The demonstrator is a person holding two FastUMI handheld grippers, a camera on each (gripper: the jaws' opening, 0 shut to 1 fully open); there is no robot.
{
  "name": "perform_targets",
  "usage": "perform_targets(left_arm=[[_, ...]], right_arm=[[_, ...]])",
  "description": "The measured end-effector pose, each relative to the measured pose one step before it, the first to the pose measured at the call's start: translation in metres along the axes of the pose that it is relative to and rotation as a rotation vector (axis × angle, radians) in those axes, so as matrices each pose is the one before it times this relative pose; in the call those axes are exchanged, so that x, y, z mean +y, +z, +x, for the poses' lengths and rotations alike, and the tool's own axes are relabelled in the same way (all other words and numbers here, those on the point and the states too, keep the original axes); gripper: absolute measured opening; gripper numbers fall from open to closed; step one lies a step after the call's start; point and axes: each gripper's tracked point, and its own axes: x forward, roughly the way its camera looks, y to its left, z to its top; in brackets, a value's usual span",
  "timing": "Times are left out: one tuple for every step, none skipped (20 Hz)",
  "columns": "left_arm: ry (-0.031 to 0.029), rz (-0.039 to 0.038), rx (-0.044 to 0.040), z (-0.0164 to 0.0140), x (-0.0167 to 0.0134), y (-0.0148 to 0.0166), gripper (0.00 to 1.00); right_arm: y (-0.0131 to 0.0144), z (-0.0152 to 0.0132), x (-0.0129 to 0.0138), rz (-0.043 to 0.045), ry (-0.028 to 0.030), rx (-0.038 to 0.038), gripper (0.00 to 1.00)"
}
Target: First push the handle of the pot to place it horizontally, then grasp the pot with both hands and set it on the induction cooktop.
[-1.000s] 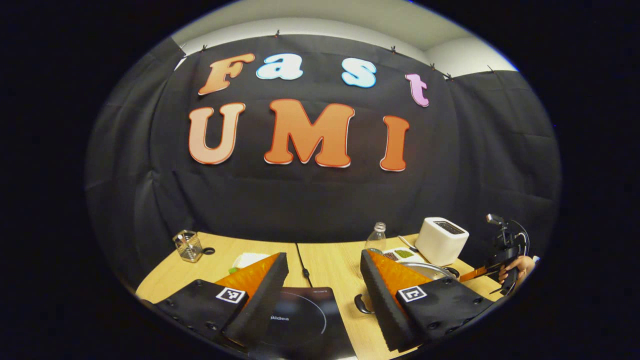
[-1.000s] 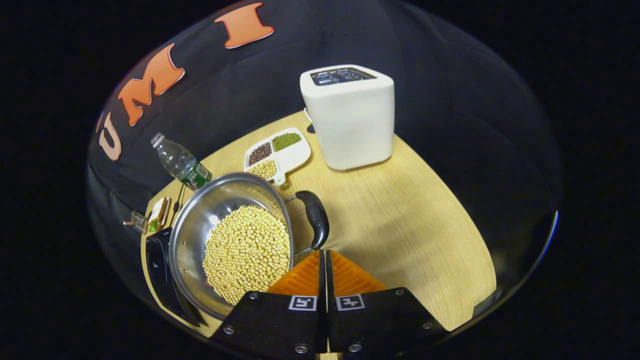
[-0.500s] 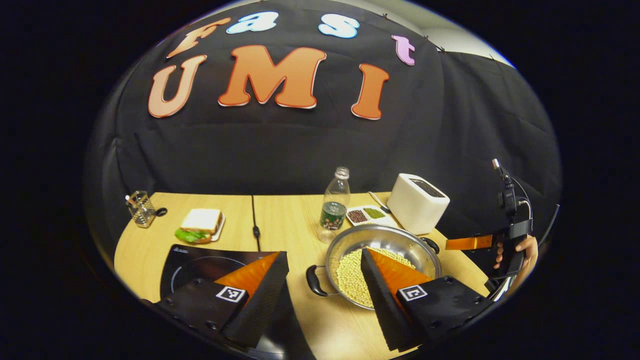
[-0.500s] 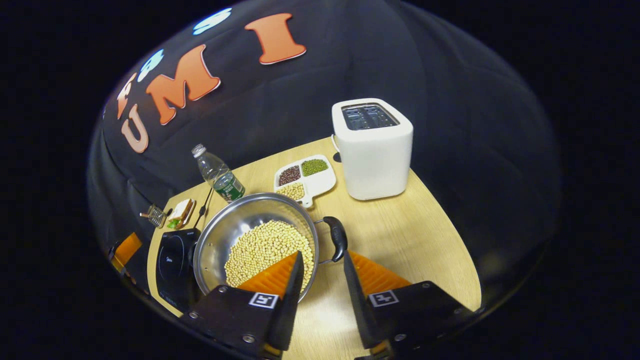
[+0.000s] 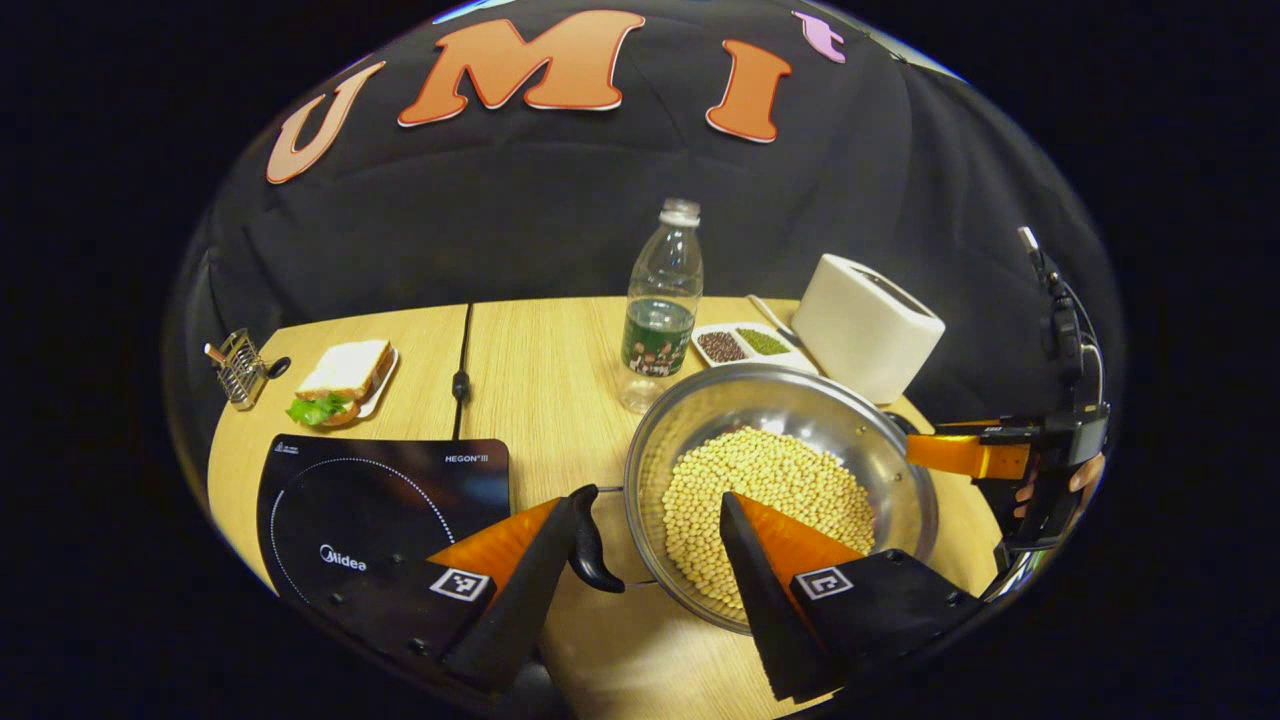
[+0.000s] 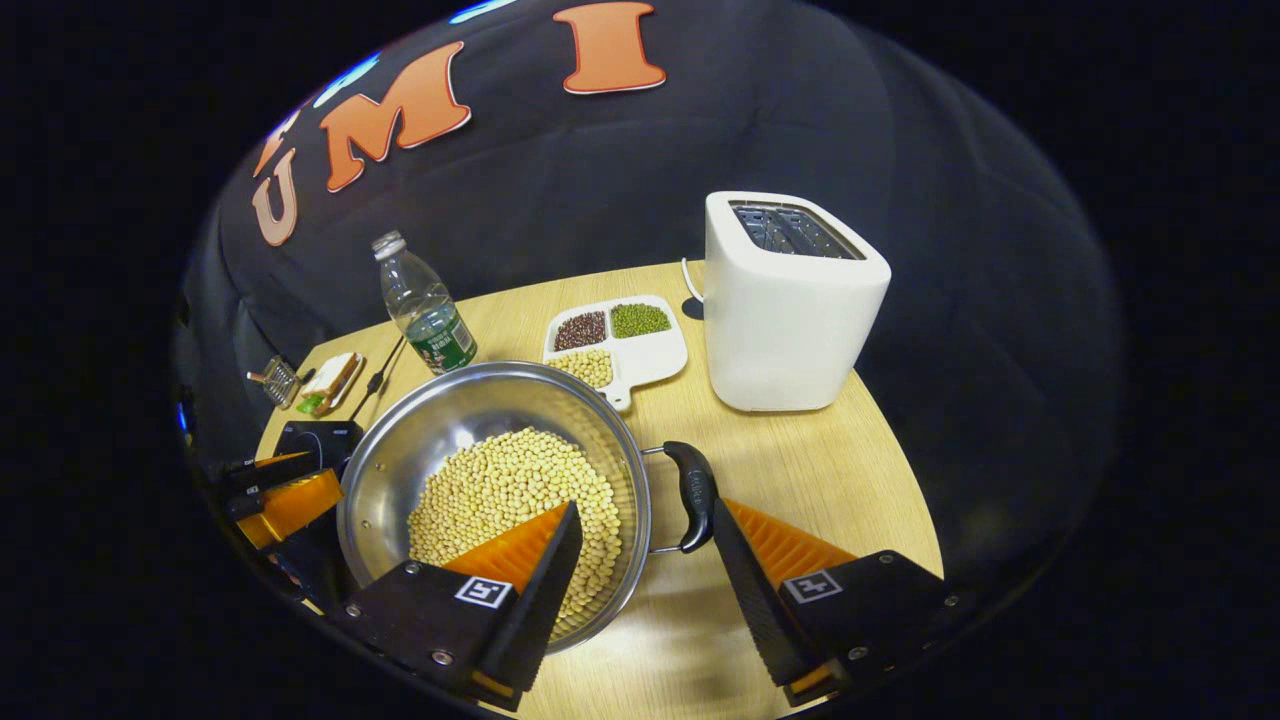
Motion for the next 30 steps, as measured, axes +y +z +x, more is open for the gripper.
perform_targets(left_arm=[[0.01477, -0.00367, -0.02444, 0.00269, 0.00196, 0.00509, 0.96], [0.00227, -0.01235, -0.01174, 0.00076, -0.00404, 0.00293, 0.95], [0.00069, -0.00350, -0.00274, 0.00102, -0.00471, 0.00109, 0.95], [0.01717, 0.00820, -0.00105, -0.00007, 0.00035, -0.00188, 0.95], [0.01340, 0.01341, -0.00423, 0.00057, 0.00124, -0.00024, 0.96], [0.01239, 0.00042, -0.00375, 0.00145, 0.00019, 0.00001, 0.95], [0.00934, 0.00088, -0.00370, -0.00042, 0.00010, -0.00006, 0.95], [0.00962, -0.00173, -0.00870, -0.00048, -0.00062, -0.00153, 0.96], [0.01080, 0.00246, -0.01605, -0.00118, -0.00023, -0.00044, 0.95], [0.01289, 0.01306, -0.01515, -0.00088, 0.00158, -0.00147, 0.94], [0.01744, 0.01368, -0.00966, -0.00175, 0.00198, -0.00168, 0.95], [0.03032, 0.01184, -0.01601, -0.00072, 0.00530, -0.00103, 0.95], [0.01595, 0.00103, -0.01299, 0.00024, 0.00319, -0.00117, 0.93], [0.00017, -0.00680, -0.00249, -0.00043, -0.00150, -0.00094, 0.94], [0.00429, -0.00166, -0.00186, 0.00028, 0.00198, -0.00098, 0.89], [0.00558, 0.00493, 0.00235, 0.00125, 0.00387, 0.00014, 0.89], [0.00770, -0.00672, 0.00915, 0.00163, 0.00385, -0.00288, 0.89], [0.00399, -0.00739, 0.00745, 0.00113, 0.00279, -0.00277, 0.89], [-0.00745, -0.01098, 0.00938, 0.00264, -0.00003, -0.00302, 0.89], [-0.01609, -0.01033, 0.02392, 0.00273, -0.00372, -0.00556, 0.90], [-0.00421, -0.00419, 0.01592, 0.00378, -0.00121, -0.00412, 0.89], [0.00021, -0.00391, 0.01576, 0.00736, -0.00099, -0.00388, 0.89], [-0.00841, -0.00461, 0.01035, 0.00548, -0.00124, -0.00205, 0.89], [0.00186, -0.00320, 0.01225, 0.00662, -0.00223, -0.00282, 0.89], [0.00231, 0.00019, 0.01272, 0.00514, -0.00079, -0.00293, 0.89], [0.00897, 0.00616, -0.00118, 0.00420, 0.00111, 0.00032, 0.94], [0.00716, 0.00161, 0.00177, 0.00371, 0.00011, 0.00091, 0.94], [0.00406, 0.00453, -0.00684, 0.00235, 0.00047, 0.00192, 0.93], [-0.00427, -0.00361, -0.00164, 0.00334, 0.00000, 0.00231, 0.93], [-0.01450, -0.00949, -0.00174, 0.00237, -0.00378, 0.00166, 0.92]], right_arm=[[-0.00280, 0.00504, -0.00183, -0.01200, -0.01688, 0.00872, 0.83], [-0.00617, 0.00480, -0.00198, -0.02380, -0.01494, 0.01425, 0.83], [-0.00262, 0.00517, 0.00048, -0.01924, -0.00899, 0.00616, 0.84], [0.00222, 0.00235, -0.00005, -0.00744, -0.00817, -0.00438, 0.84], [0.00268, 0.00256, -0.00024, -0.00426, -0.00655, -0.01079, 0.84], [0.00129, 0.00188, -0.00013, -0.00333, -0.00254, -0.00666, 0.84], [0.00078, 0.00015, -0.00063, -0.00019, 0.00120, -0.00001, 0.84], [-0.00117, 0.00053, 0.00040, 0.00570, 0.00349, 0.00452, 0.83], [-0.00025, 0.00156, 0.00013, 0.00295, 0.00381, 0.00045, 0.84], [0.00070, 0.00166, -0.00130, 0.00040, -0.00238, -0.00207, 0.84], [0.00074, 0.00081, -0.00033, -0.00366, -0.00219, -0.00478, 0.84], [0.00048, -0.00036, 0.00030, -0.00227, 0.00196, -0.00307, 0.84], [-0.00032, 0.00018, 0.00188, -0.00063, 0.00489, 0.00055, 0.84], [-0.00025, -0.00014, -0.00071, -0.00470, -0.00225, -0.00278, 0.84], [0.00075, 0.00026, -0.00022, -0.00615, -0.00152, -0.00070, 0.84], [-0.00076, 0.00085, 0.00016, -0.00395, -0.00236, -0.00041, 0.84], [-0.00049, 0.00072, 0.00050, -0.00164, -0.00227, 0.00185, 0.84], [-0.00029, -0.00030, -0.00099, -0.00522, -0.00182, -0.00105, 0.84], [-0.00012, 0.00055, 0.00031, -0.00642, -0.00231, -0.00214, 0.84], [0.00009, -0.00031, -0.00004, -0.00622, -0.00329, -0.00217, 0.84], [0.00025, 0.00126, 0.00008, -0.00059, -0.00301, 0.00039, 0.84], [-0.00049, 0.00193, -0.00015, 0.00025, -0.00125, 0.00176, 0.84], [-0.00139, 0.00152, -0.00077, 0.00285, -0.00293, 0.01026, 0.84], [-0.00549, 0.00190, -0.00197, 0.00804, -0.00882, 0.01872, 0.84], [-0.00211, 0.00291, -0.00109, 0.00293, -0.00442, 0.01008, 0.84], [-0.00024, 0.00297, -0.00160, -0.00284, -0.00546, 0.00209, 0.84], [0.00135, 0.00313, -0.00173, -0.00670, -0.01045, -0.00494, 0.84], [0.00074, 0.00328, -0.00085, -0.01049, -0.00754, -0.00634, 0.84], [-0.00001, 0.00312, 0.00049, -0.00788, -0.00514, -0.00057, 0.84], [-0.00208, 0.00226, 0.00112, -0.00732, -0.00069, 0.00546, 0.84]])
